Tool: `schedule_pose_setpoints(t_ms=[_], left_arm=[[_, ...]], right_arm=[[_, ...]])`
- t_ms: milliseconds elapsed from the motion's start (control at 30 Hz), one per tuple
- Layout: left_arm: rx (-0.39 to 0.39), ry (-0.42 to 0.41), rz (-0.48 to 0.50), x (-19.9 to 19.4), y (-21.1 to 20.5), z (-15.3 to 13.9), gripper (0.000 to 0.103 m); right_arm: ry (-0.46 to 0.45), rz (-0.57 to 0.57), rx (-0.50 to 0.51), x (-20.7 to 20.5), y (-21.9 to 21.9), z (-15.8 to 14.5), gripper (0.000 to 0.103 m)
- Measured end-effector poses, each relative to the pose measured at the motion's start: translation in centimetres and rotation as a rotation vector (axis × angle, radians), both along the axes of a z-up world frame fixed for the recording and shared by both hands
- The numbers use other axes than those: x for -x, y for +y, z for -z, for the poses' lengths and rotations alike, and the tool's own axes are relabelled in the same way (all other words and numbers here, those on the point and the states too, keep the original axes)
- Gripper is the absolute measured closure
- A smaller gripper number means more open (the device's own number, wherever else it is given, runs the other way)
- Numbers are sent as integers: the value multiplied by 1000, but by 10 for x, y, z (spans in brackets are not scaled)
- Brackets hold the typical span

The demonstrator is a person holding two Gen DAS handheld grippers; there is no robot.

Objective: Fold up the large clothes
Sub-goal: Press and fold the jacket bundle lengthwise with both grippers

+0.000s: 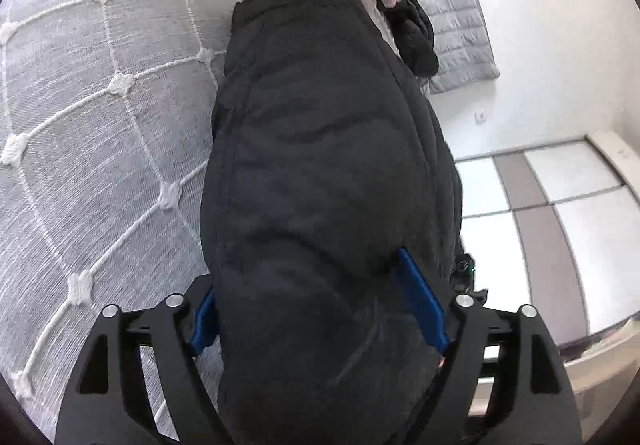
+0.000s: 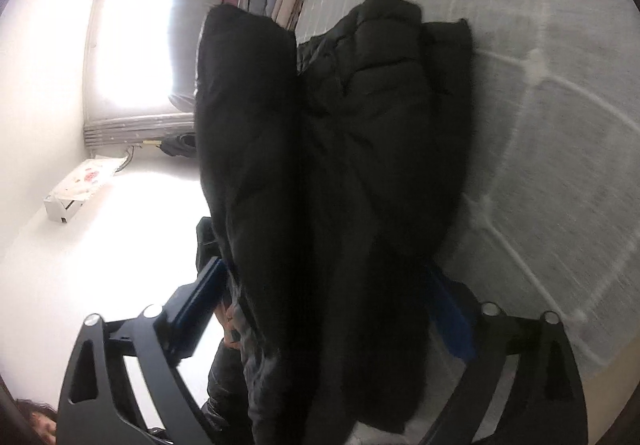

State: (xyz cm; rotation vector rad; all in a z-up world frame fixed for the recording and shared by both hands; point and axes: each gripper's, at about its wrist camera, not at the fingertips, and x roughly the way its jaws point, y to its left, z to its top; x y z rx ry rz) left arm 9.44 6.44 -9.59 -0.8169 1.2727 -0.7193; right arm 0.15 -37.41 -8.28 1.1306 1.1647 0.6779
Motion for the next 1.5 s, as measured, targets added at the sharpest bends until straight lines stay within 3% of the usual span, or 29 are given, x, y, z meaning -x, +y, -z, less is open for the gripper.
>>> schedule_pose_setpoints(t_ms=[133, 233, 300, 333, 433, 567, 733, 1000, 1100, 1200, 1267, 1300, 1500], left_arm=[[-1, 10, 12, -11, -16, 9, 15], [-15, 21, 29, -20, -35, 16, 15], [-52, -29, 24, -19, -43, 13, 17], [-79, -61, 25, -9, -42, 12, 25], [-193, -198, 44, 8, -49, -7, 44], [-275, -321, 56, 21, -59, -30, 55], [-335, -436, 66, 32, -59, -54, 60], [-272, -479, 24, 40, -28, -79, 62], [-238, -467, -4, 40, -1, -84, 62], [-230, -333, -7, 26, 26, -66, 59], [-225, -217, -8, 17, 40, -43, 52], [-195, -154, -19, 13, 48, -30, 51], [-95, -107, -3, 11, 72, -18, 47]], right_arm=[[38, -58, 64, -14, 17, 15, 7], [0, -65, 45, -22, 23, 16, 10], [-26, -58, 54, -22, 31, 18, 33], [-38, -46, 41, -20, 33, 21, 46], [-64, -11, 41, -12, 11, 18, 58], [-85, 26, 48, 7, 14, 12, 63], [-112, 56, 47, -5, 16, 2, 65], [-210, 41, 78, -7, 56, -45, 68], [-231, -9, 96, -13, 71, -56, 68], [-144, -73, 136, -30, 95, -41, 61], [-73, -103, 222, -35, 97, -22, 44], [-37, -111, 218, -39, 98, -12, 38], [-2, -81, 189, -36, 73, -11, 29]])
